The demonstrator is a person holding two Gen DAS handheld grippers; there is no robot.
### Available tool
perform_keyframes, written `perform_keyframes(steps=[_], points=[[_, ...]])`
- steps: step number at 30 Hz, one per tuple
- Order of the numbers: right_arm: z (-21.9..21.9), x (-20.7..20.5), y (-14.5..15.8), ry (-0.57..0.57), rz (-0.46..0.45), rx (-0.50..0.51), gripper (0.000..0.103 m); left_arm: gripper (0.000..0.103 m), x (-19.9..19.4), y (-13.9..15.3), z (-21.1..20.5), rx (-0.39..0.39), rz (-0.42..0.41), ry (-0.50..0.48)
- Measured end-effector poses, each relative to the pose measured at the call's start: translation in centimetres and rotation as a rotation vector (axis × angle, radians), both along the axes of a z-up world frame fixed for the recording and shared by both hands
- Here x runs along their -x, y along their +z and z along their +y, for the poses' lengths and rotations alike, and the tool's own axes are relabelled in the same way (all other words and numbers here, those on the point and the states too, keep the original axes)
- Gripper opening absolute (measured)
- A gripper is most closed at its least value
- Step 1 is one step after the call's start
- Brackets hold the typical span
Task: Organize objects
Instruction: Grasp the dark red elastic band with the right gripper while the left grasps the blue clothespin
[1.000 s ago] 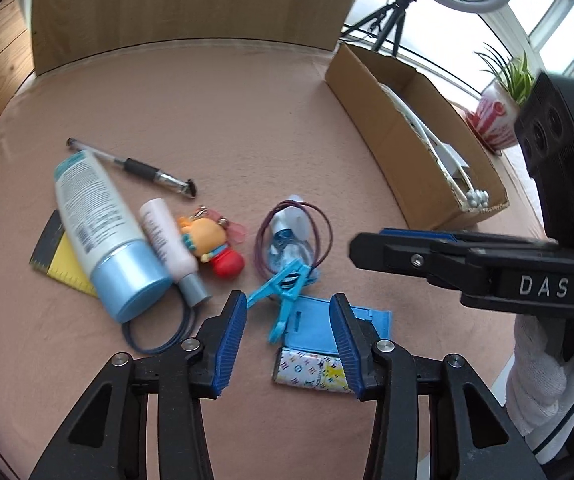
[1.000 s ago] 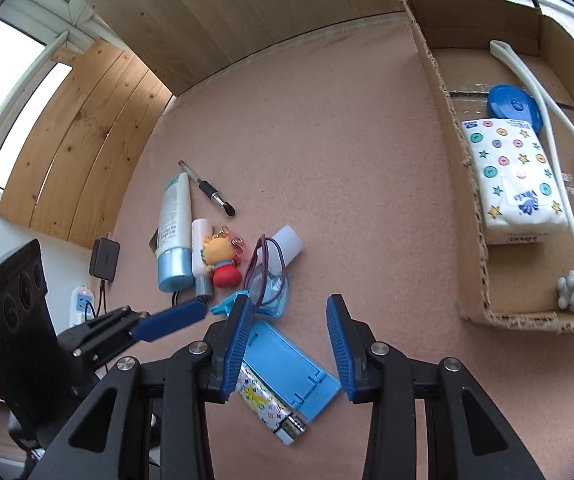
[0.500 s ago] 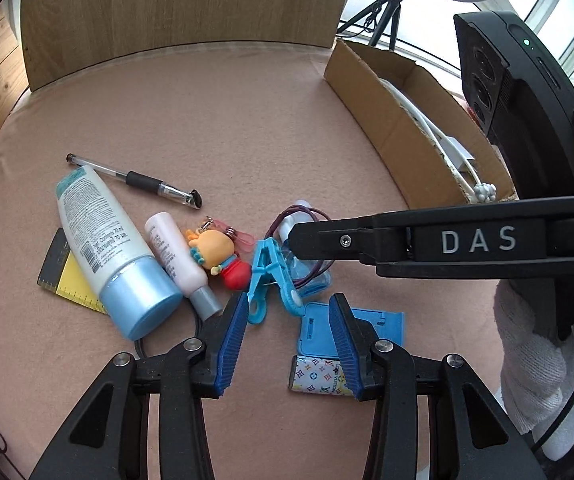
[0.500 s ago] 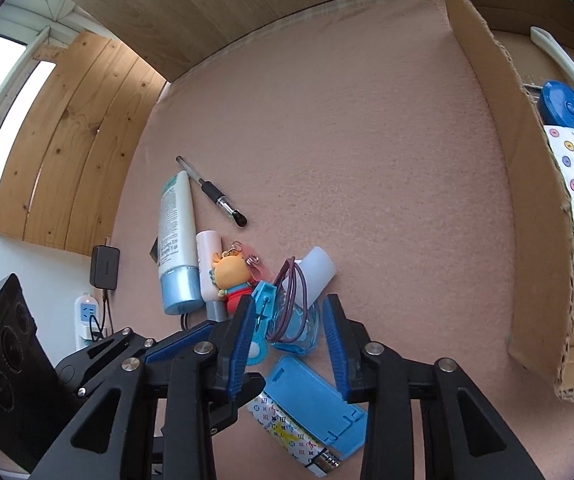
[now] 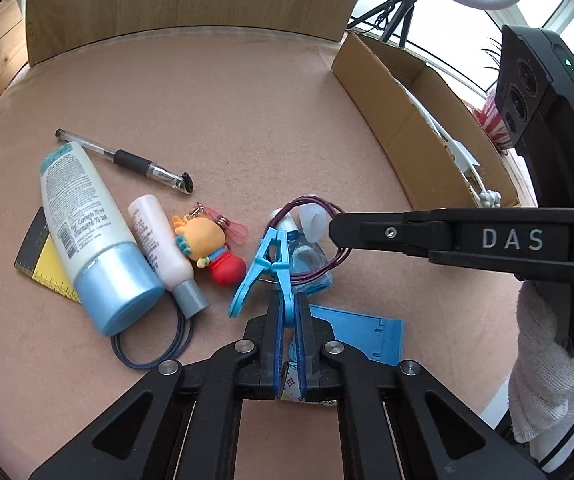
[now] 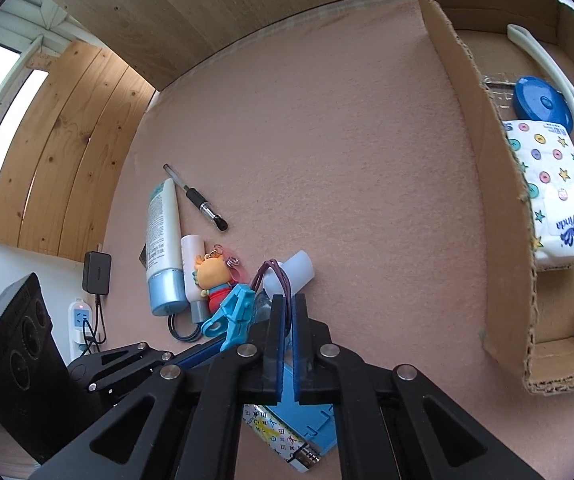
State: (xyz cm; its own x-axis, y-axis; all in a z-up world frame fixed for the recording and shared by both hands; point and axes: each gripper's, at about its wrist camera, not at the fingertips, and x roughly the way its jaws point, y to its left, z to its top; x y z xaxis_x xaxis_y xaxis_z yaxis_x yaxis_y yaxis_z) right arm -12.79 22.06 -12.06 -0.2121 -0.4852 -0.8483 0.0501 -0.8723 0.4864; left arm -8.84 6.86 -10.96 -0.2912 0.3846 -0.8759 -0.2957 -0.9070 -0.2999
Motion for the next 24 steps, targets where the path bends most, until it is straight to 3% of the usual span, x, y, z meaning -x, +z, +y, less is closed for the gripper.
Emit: perform_keyframes(steps=[7, 10, 13, 14, 16, 22, 24], points=[[2.0, -1.6, 0.9, -0.041, 0.045, 0.023, 0.002, 0.005, -1.0, 1.3, -1.4, -0.041, 0.022, 0.041], [2.0, -2.0, 0.7, -0.016, 0.04, 0.079, 0.002, 0.005, -1.6, 2.0, -1.9, -0.074, 0.032, 0.042], [1.4, -1.9, 1.1, -0.025, 0.052, 0.048, 0.011, 0.005, -1.6, 1.7, -1.9, -0.059, 0.023, 0.046], [1.2, -1.7, 1.2, -0.029, 0.051, 0.044, 0.021, 0.005, -1.5, 1.5, -2.0, -0.06, 0.018, 0.053], [0.7, -1.2, 1.2, -0.028, 0.056, 0.052, 0.032, 0.005, -1.6, 1.4, -2.3, -0.067, 0.013, 0.064], [-1.9, 0.6, 0.0, 0.027, 0.006, -0.008, 0.032, 0.005, -2.0, 1.6, -2.8, -0.075, 0.014, 0.075], [-2.6, 0.8, -0.5, 0.038, -0.007, -0.031, 0.026, 0.005, -2.1, 1.7, -3.2, -0.079, 0.015, 0.086]])
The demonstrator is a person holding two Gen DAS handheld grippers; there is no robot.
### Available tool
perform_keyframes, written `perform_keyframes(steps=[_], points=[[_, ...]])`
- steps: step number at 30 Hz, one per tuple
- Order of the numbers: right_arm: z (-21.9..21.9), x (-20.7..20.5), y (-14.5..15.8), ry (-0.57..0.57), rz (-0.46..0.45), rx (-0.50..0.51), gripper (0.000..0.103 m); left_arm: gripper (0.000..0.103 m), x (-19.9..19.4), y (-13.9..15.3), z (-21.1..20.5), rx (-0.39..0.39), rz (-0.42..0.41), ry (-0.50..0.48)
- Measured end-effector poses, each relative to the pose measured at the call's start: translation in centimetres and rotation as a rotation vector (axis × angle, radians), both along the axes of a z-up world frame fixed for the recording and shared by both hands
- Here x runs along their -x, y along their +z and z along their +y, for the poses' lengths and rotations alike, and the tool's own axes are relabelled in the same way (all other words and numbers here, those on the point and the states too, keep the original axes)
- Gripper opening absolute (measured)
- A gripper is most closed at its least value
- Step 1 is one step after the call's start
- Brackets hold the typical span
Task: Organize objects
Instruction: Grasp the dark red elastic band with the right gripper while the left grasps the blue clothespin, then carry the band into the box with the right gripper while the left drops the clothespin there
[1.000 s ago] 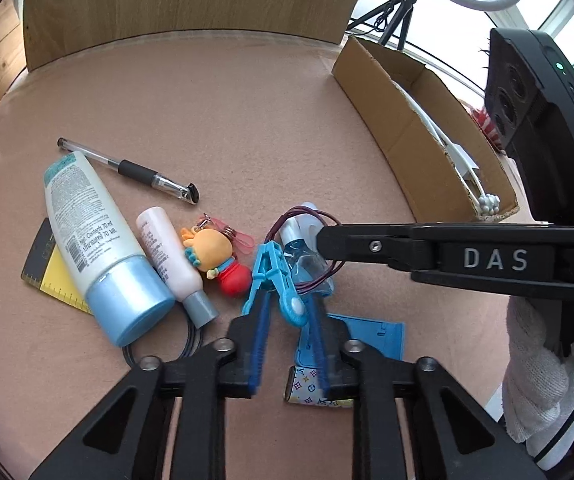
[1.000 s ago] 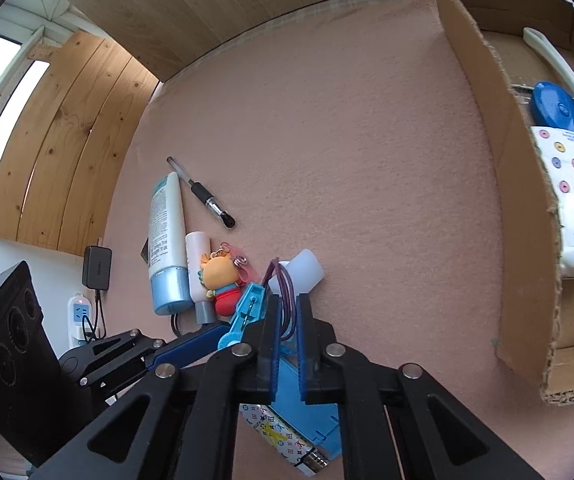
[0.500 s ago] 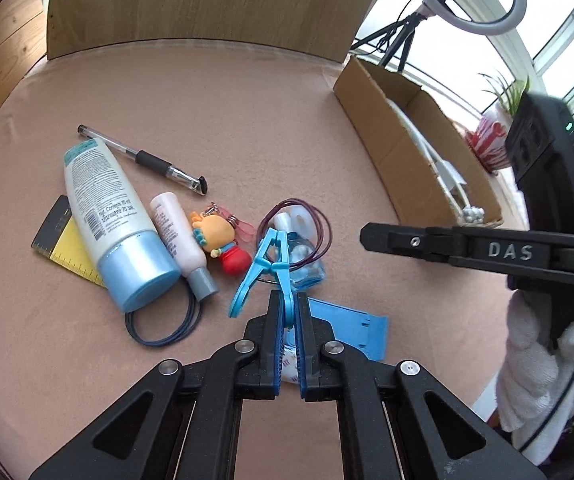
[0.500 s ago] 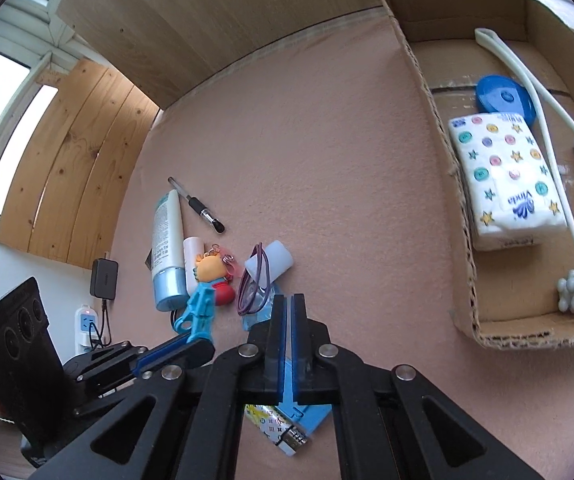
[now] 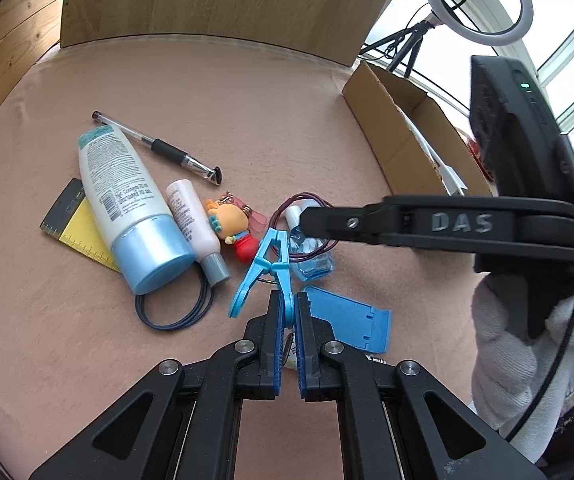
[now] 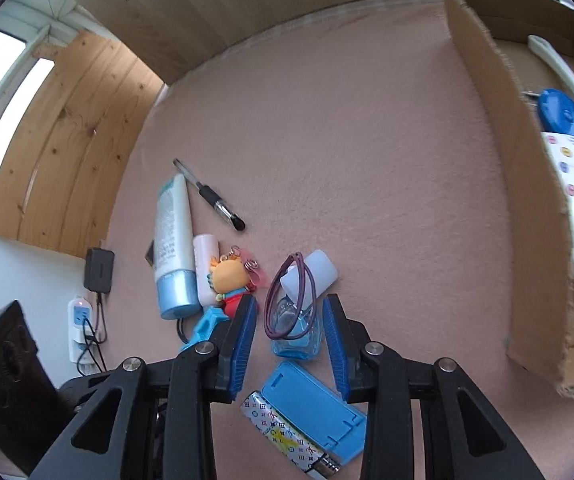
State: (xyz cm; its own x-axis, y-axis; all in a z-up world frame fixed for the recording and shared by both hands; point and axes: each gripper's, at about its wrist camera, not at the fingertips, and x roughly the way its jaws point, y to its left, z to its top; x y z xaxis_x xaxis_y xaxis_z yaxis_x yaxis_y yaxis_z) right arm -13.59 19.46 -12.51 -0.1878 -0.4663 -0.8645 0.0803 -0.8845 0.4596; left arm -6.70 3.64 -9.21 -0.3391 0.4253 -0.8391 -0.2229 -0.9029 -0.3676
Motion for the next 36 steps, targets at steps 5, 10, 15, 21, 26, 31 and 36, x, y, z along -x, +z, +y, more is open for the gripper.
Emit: perform_keyframes(steps=[5, 10, 15, 21, 26, 31, 36], points=[[-1.2, -0.4, 0.9, 0.042, 0.042, -0.015, 0.003, 0.005, 0.1, 0.0, -1.0, -0.009, -0.002, 0.029], [-1.0, -0.8, 2.5, 0.046, 0.086, -0.003, 0.002, 0.005, 0.2, 0.3, -1.7, -0.013, 0.001, 0.052], [0.4, -1.2, 4.9, 0.027, 0.138, 0.037, 0.002, 0.005, 0.5, 1.1, -1.5, -0.007, 0.021, 0.051], [3.0, -1.6, 6.4, -0.012, 0.138, 0.148, 0.002, 0.005, 1.2, 2.2, -0.7, -0.004, 0.048, 0.039], [6.2, -2.2, 6.2, -0.059, 0.136, 0.147, 0.002, 0.005, 1.0, 3.1, -0.2, 0.004, 0.054, 0.024], [10.8, -4.2, 7.3, -0.134, 0.188, 0.085, 0.002, 0.005, 1.8, 4.1, 2.0, 0.01, 0.078, -0.028], [15.6, -5.6, 8.6, -0.23, 0.234, 0.048, 0.002, 0.005, 2.7, 5.4, 4.8, 0.004, 0.099, -0.085]])
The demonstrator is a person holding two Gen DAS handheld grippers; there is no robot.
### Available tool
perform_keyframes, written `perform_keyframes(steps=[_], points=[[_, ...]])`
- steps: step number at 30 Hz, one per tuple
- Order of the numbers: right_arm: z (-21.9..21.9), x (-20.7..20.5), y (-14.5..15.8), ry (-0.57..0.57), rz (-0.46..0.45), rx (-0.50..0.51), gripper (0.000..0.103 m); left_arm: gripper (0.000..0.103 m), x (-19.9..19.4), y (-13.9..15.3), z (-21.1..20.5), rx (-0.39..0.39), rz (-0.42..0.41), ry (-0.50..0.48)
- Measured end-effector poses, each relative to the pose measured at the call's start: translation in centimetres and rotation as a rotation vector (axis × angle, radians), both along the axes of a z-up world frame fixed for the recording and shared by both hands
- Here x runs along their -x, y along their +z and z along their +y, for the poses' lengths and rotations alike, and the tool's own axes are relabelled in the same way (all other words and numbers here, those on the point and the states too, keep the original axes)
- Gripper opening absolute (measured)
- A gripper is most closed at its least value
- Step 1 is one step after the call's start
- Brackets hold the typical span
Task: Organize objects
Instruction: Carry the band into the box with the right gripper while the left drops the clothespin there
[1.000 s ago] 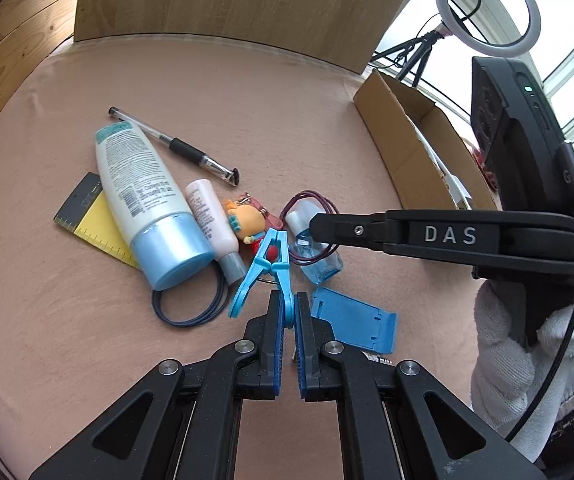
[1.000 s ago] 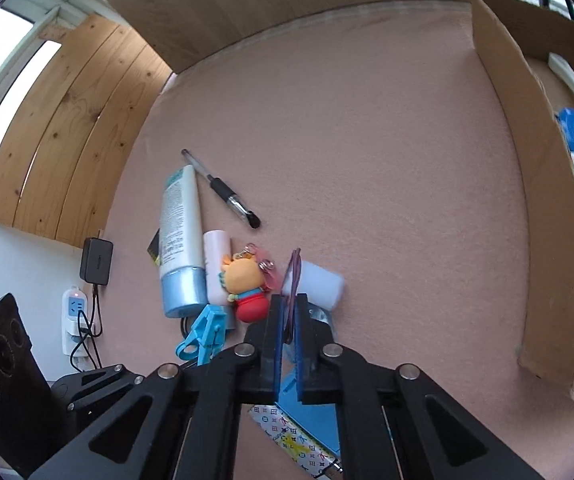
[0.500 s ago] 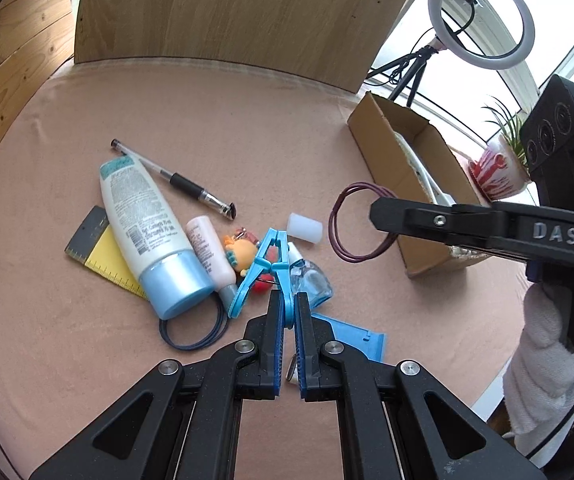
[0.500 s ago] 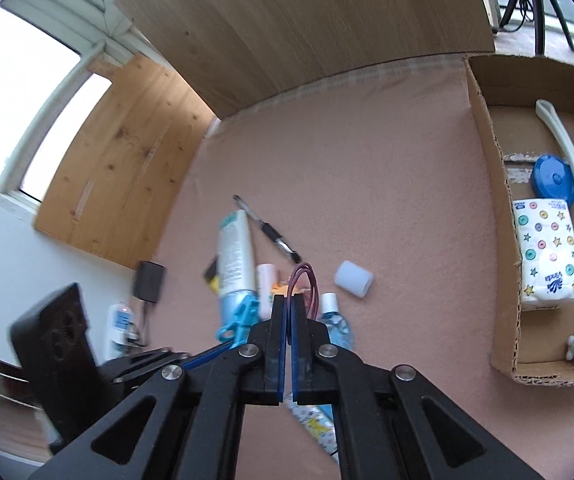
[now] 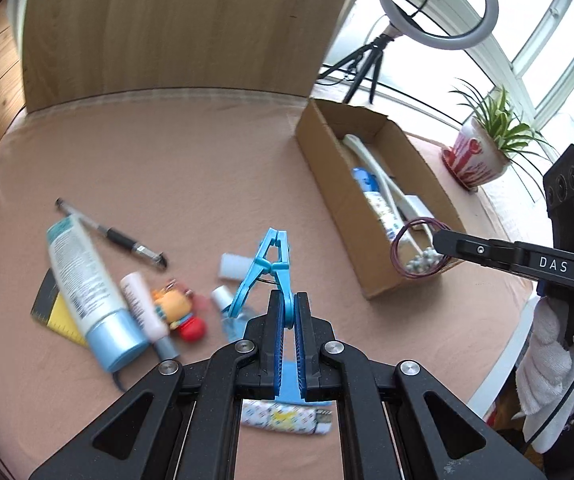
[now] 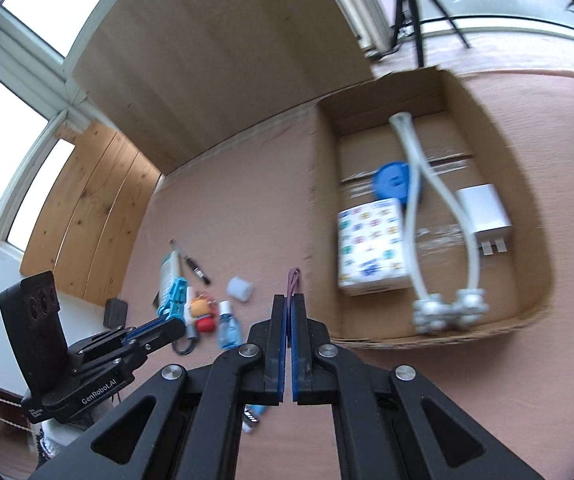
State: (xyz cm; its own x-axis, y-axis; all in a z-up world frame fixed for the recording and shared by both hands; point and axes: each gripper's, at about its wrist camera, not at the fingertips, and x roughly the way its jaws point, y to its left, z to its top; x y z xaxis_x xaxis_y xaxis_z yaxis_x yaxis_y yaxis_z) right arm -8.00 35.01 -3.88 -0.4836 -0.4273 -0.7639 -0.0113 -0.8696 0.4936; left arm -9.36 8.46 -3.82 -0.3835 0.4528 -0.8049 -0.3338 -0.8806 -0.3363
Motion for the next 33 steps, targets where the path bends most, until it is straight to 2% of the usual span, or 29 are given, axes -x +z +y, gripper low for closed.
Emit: perform_keyframes(steps=[5, 12, 20, 26, 28, 29, 30, 31, 32, 33], points=[[3.1, -0.9, 1.2, -0.082, 0.036, -0.01, 0.002, 0.005, 1.0, 1.2, 3.6, -0.007, 0.021, -0.061], [5.4, -1.1, 2.1, -0.143, 0.056, -0.054, 0.002, 0.005, 2.8, 2.5, 8.5, -0.018, 0.044, -0.134], [7.4, -0.3, 1.9, -0.167, 0.058, -0.114, 0.002, 0.005, 4.0, 0.9, 13.8, -0.024, 0.02, -0.183], [8.0, 0.2, 0.9, -0.166, 0.035, -0.122, 0.002, 0.005, 4.0, 0.2, 15.8, -0.021, 0.012, -0.205], [8.0, 0.2, 0.9, -0.164, 0.045, -0.116, 0.005, 0.006, 3.9, 0.3, 16.1, -0.024, 0.027, -0.208], [8.0, 0.2, 0.9, -0.162, 0.048, -0.113, 0.006, 0.014, 3.8, 0.5, 16.1, -0.033, 0.034, -0.213], [7.9, 0.3, 0.9, -0.16, 0.043, -0.112, 0.011, 0.025, 3.8, 0.6, 16.2, -0.037, 0.035, -0.213], [7.9, 0.3, 0.9, -0.162, 0.039, -0.111, 0.029, 0.052, 3.7, 0.7, 16.1, -0.036, 0.037, -0.212], [7.9, 0.2, 1.0, -0.173, 0.044, -0.112, 0.049, 0.069, 3.6, 0.9, 16.0, -0.032, 0.046, -0.207], [8.0, 0.0, 1.1, -0.187, 0.06, -0.111, 0.053, 0.07, 3.5, 1.1, 15.8, -0.028, 0.059, -0.198]])
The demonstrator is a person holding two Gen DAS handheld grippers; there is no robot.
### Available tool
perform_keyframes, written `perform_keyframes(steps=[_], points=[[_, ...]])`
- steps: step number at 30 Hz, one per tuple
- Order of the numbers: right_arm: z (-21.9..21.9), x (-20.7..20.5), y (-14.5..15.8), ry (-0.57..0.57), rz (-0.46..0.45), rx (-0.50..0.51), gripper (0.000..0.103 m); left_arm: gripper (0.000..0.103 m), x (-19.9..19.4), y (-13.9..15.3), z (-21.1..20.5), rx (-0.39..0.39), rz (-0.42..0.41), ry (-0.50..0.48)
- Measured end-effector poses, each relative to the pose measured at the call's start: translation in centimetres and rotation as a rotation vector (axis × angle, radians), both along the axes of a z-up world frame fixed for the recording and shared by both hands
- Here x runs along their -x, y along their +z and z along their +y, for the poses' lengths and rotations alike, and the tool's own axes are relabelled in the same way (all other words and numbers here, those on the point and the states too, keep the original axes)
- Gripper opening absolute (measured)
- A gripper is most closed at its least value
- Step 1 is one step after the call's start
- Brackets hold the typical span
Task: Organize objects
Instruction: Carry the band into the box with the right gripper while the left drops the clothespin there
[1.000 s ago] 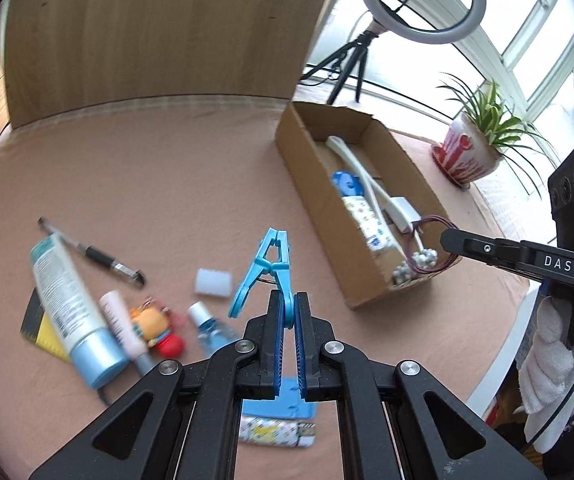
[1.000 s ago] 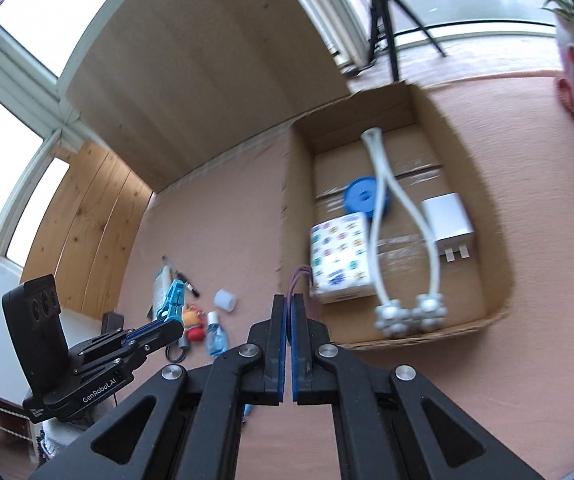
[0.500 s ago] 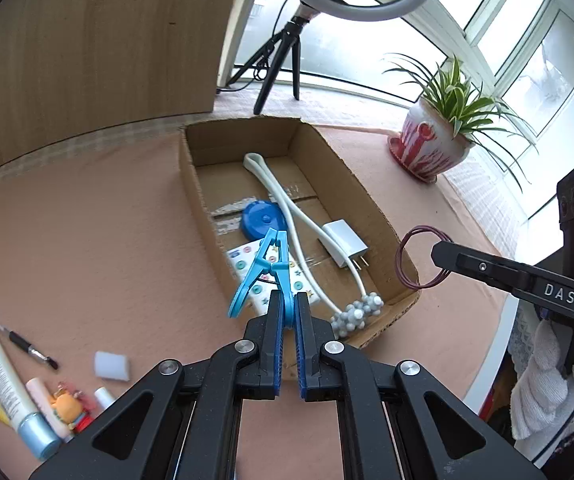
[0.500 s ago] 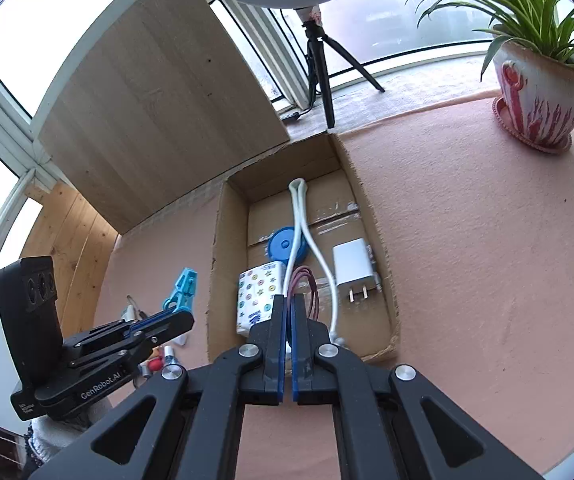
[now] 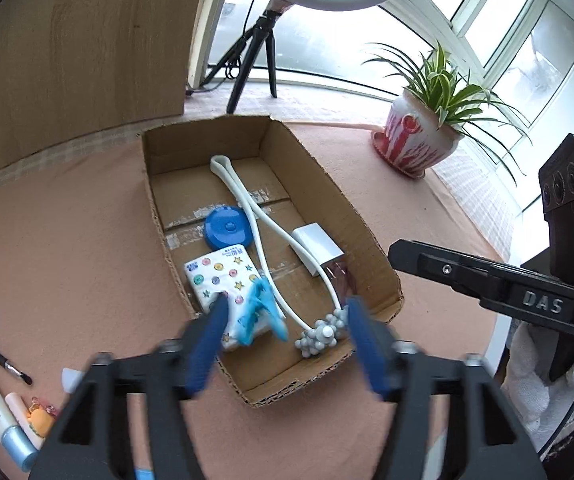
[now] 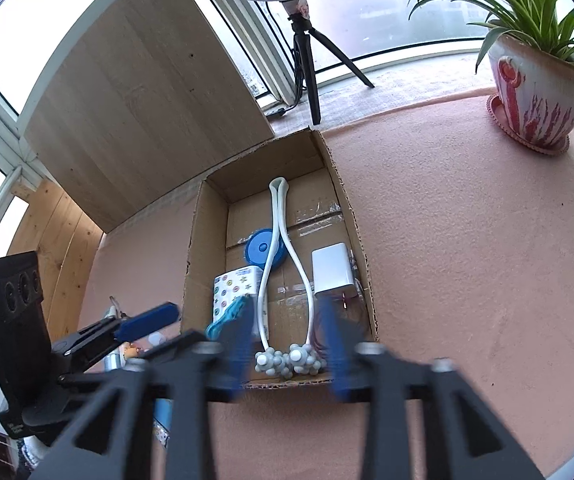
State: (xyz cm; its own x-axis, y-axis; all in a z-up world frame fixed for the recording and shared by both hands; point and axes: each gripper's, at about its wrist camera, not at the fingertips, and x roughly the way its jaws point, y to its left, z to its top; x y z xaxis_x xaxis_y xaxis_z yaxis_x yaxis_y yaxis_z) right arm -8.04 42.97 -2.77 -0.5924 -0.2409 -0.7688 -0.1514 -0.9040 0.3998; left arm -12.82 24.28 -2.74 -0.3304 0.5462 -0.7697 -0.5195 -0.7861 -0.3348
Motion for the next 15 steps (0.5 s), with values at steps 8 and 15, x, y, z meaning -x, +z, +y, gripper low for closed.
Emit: perform_keyframes(steps=[8, 15], points=[[-0.2, -0.4, -0.2, -0.024, -0.001, 0.018, 0.054, 0.07, -0.7, 0.2, -1.4, 0.008, -0.004, 0.03], [-2.0, -0.3, -0.2, 0.01, 0.003, 0.004, 0.054, 0.07, -1.3, 0.1, -4.0, -0.001, -0.024, 0.081]])
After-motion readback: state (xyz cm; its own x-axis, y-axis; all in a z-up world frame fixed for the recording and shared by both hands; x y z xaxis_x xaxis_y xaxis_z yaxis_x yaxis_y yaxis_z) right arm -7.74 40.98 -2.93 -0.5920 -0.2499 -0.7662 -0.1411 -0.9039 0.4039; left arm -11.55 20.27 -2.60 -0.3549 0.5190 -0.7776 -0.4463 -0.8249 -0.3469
